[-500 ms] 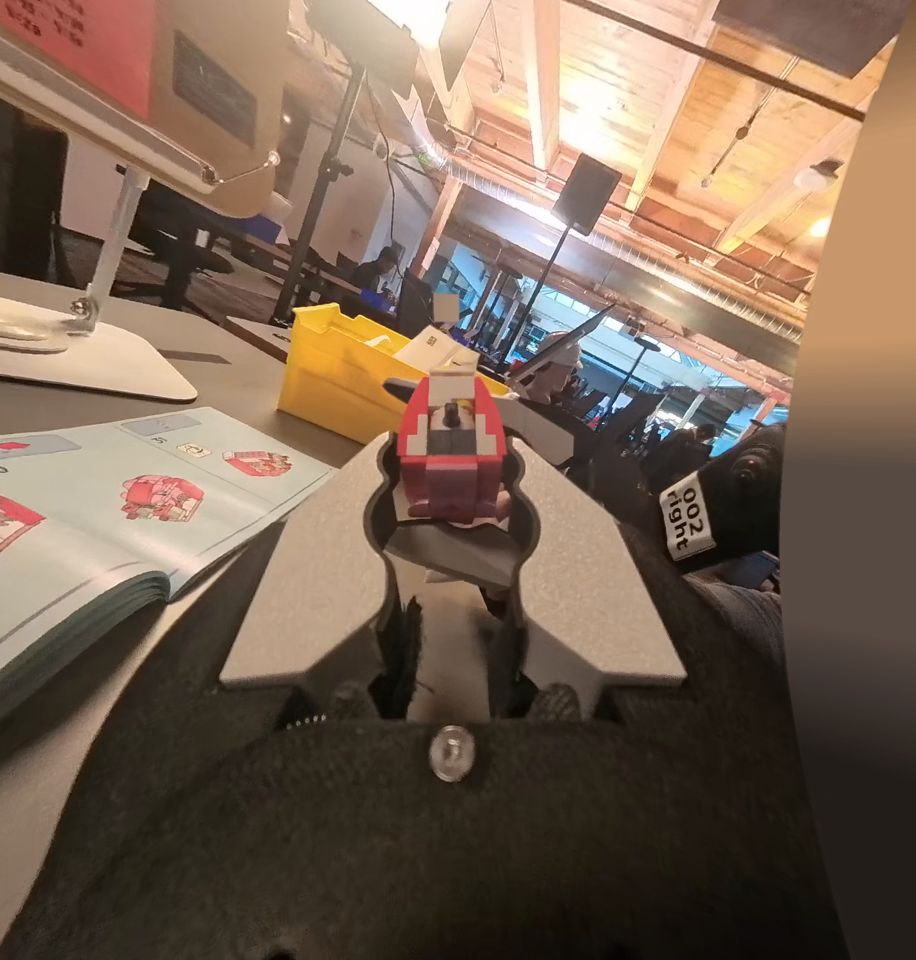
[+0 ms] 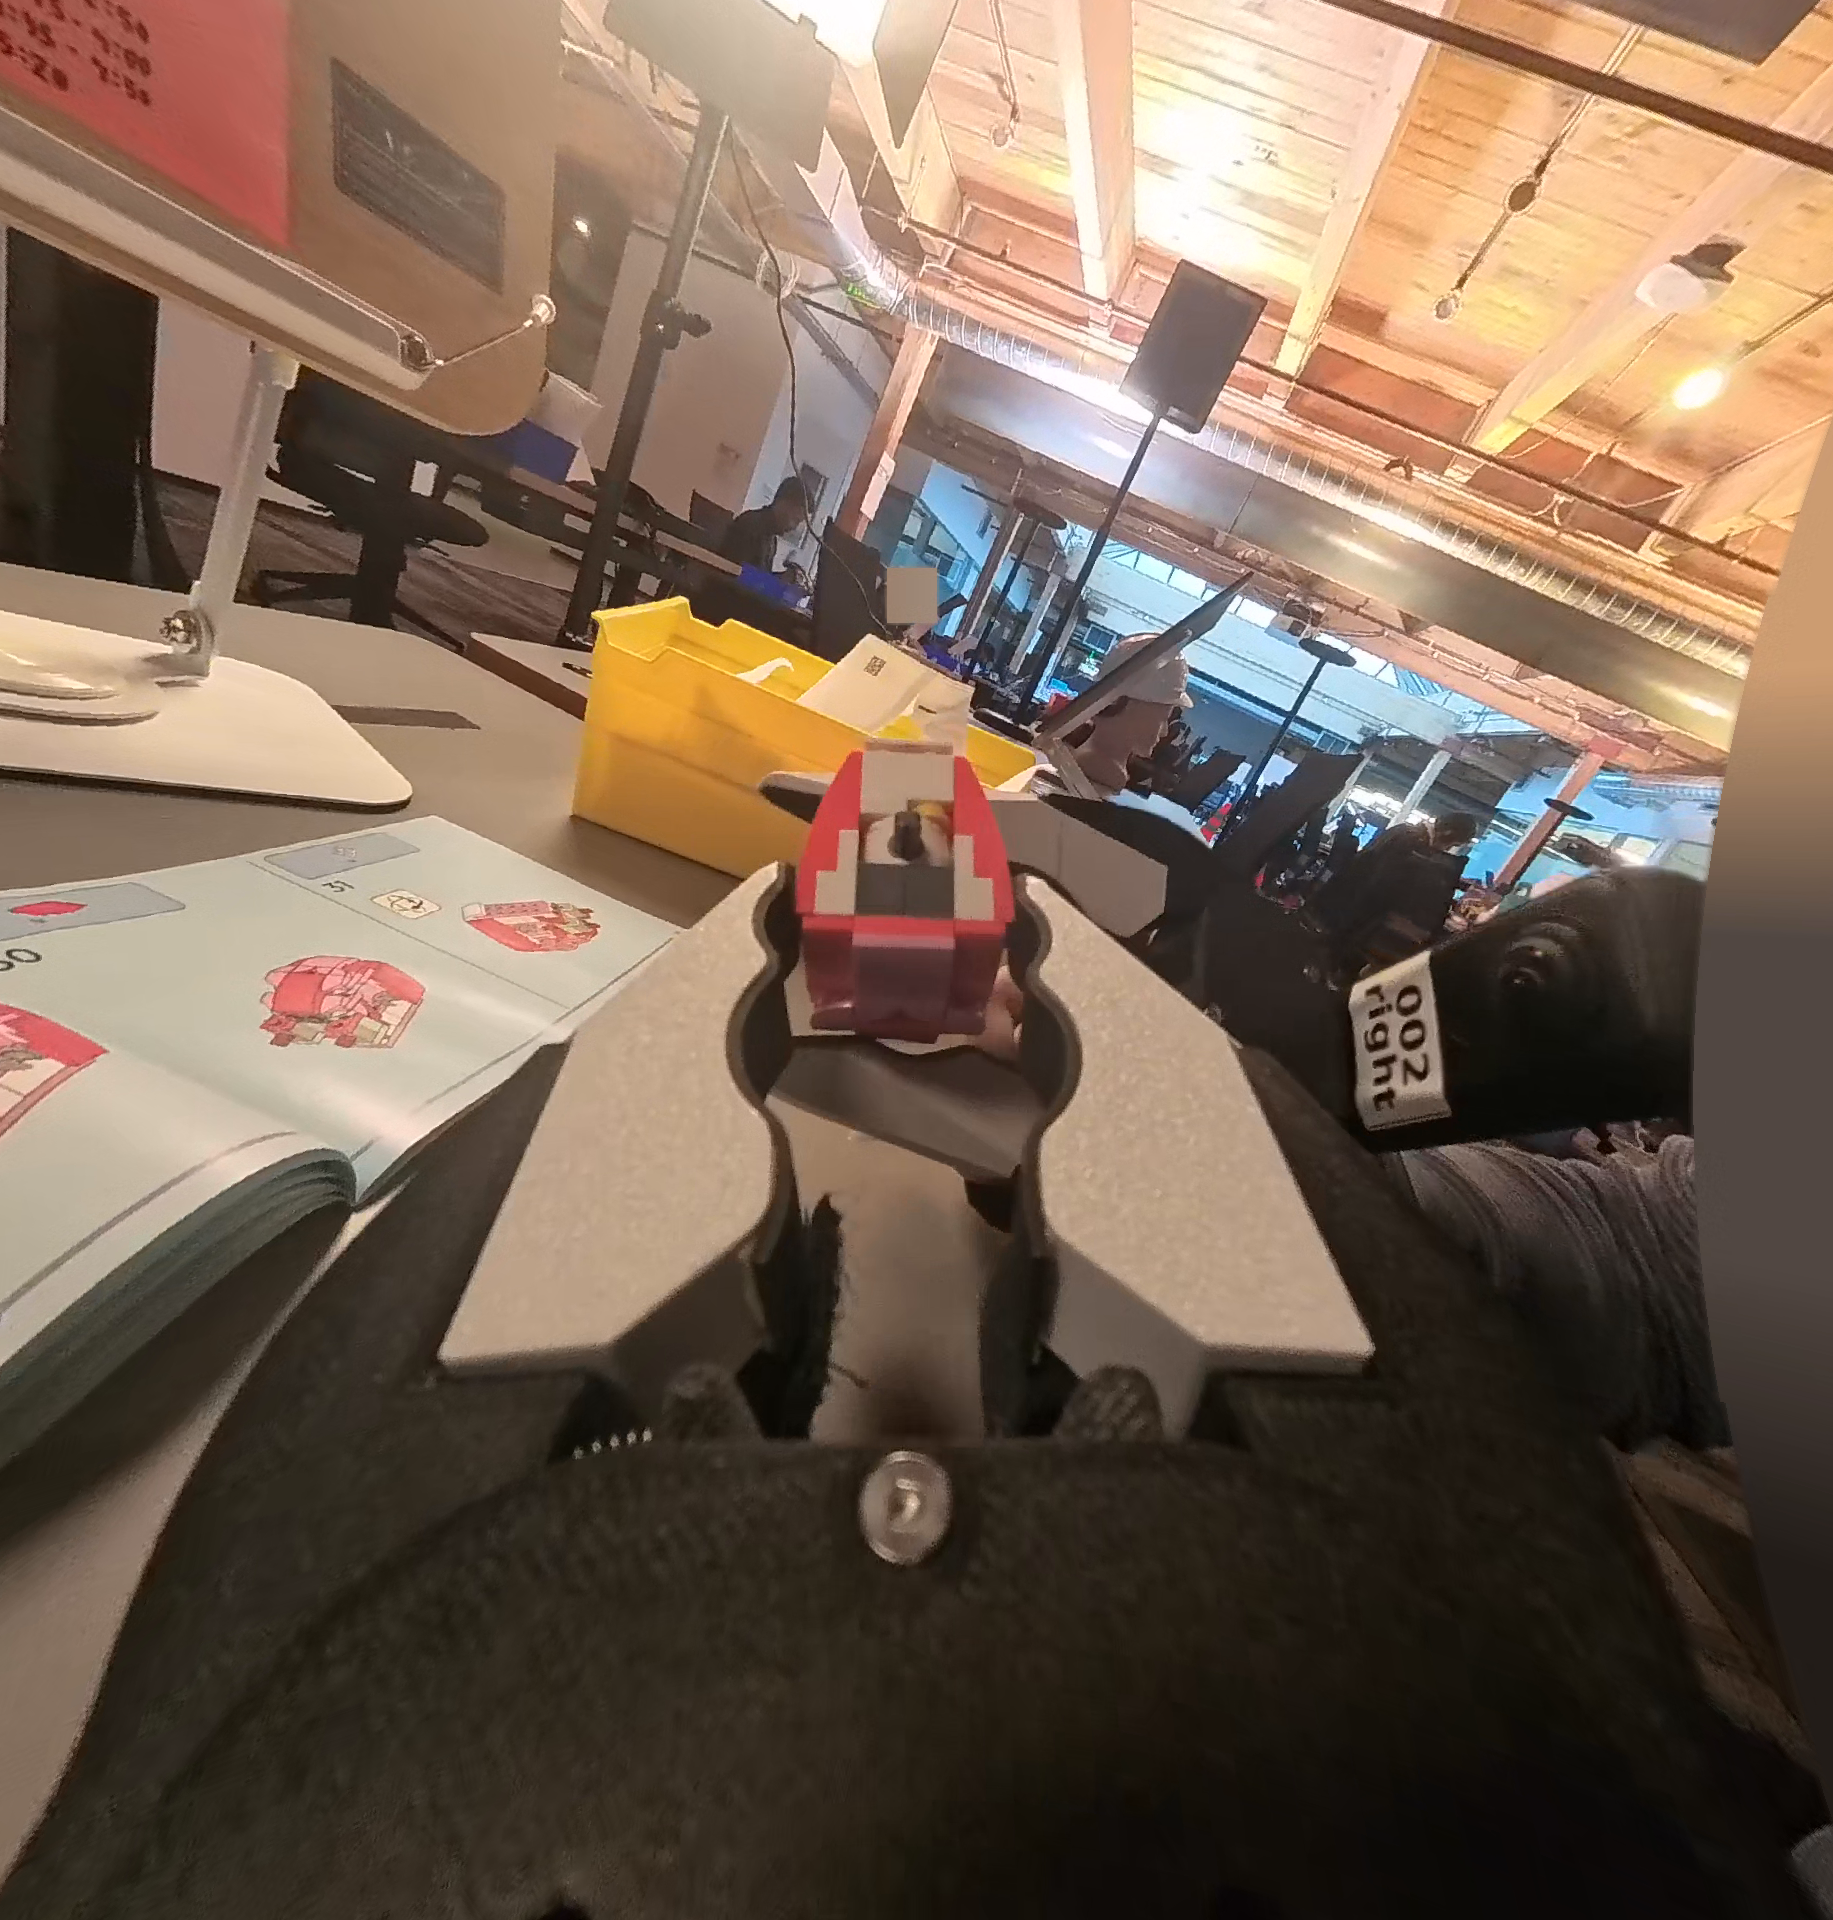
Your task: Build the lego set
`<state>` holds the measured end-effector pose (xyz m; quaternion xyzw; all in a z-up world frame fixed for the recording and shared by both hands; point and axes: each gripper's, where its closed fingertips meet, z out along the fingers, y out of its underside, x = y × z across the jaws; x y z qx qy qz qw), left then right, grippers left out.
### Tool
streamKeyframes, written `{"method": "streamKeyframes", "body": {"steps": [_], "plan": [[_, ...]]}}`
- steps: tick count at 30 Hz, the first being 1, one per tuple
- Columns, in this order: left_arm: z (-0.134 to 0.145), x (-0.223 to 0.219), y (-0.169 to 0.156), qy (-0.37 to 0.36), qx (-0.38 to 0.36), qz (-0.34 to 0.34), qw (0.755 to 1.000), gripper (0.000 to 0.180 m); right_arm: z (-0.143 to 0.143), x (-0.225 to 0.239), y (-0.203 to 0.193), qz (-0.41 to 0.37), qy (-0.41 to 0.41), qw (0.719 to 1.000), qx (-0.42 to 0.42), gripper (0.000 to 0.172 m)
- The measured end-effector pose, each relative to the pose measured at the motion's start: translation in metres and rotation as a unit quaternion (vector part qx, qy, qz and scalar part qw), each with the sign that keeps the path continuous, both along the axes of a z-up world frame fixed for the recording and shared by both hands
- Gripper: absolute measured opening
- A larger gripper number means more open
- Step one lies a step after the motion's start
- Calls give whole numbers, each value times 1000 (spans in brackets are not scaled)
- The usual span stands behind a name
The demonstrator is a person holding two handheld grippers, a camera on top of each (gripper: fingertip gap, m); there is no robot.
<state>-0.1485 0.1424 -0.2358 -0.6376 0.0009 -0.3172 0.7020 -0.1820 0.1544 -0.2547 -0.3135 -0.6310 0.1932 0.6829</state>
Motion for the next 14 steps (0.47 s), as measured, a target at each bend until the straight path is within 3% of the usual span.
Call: {"method": "streamKeyframes", "body": {"steps": [14], "plan": [[2,2,-1,-4,9,-5,1000,40,-1,1,-1,1,3,999,45,51]]}}
